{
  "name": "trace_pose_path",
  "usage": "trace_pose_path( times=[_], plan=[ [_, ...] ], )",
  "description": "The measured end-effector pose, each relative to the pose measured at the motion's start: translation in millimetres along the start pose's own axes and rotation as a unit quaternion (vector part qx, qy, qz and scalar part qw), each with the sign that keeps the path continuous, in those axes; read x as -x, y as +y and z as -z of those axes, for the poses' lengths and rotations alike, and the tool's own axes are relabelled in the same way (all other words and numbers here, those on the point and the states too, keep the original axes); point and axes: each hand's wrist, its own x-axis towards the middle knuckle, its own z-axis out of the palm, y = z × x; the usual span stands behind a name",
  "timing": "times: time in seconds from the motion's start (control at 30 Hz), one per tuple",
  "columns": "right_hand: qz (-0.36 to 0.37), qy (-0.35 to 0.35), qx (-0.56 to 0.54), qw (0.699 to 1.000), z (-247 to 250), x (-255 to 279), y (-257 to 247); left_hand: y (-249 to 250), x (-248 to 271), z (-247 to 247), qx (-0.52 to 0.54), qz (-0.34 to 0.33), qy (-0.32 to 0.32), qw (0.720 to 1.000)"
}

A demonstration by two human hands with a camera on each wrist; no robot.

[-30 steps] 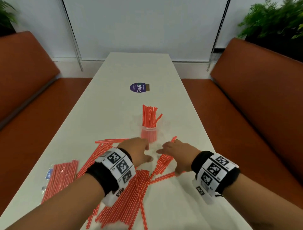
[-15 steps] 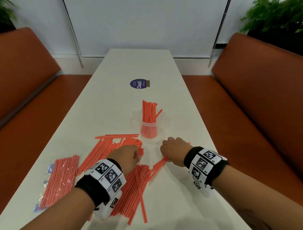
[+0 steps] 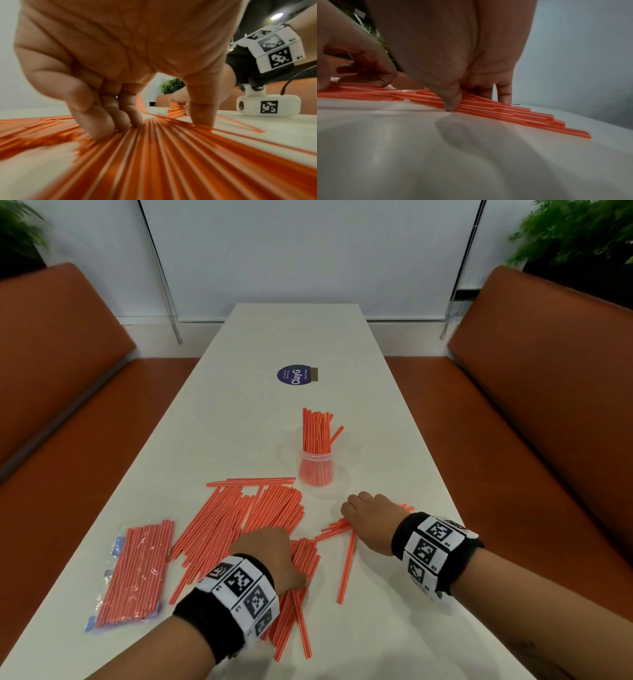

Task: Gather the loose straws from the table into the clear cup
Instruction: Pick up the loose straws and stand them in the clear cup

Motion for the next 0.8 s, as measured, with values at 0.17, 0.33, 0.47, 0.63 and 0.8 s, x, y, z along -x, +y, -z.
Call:
trace_pose_path(
  times=[0.17, 0.33, 0.47, 0.63, 0.8],
  plan=[
    [-0.024, 0.008, -0.014, 1.000, 2, 2, 1, 5, -5, 2, 0.021, 0.008, -0.020, 1.000],
    [-0.042, 0.009, -0.021, 0.999, 8, 1, 2, 3, -11, 0, 0.038, -0.005, -0.029, 0.999],
    [-0.070, 0.008, -0.060, 0.996, 13, -1, 3, 1, -14, -1, 0.067, -0.010, -0.019, 0.998],
    [-0.086, 0.005, -0.120, 0.989, 11, -3, 6, -3, -16, -4, 0.130, 0.006, -0.001, 0.992],
    [-0.107, 0.010, -0.171, 0.979, 8, -7, 11, -10, -20, -6, 0.220, 0.014, 0.017, 0.975]
  ],
)
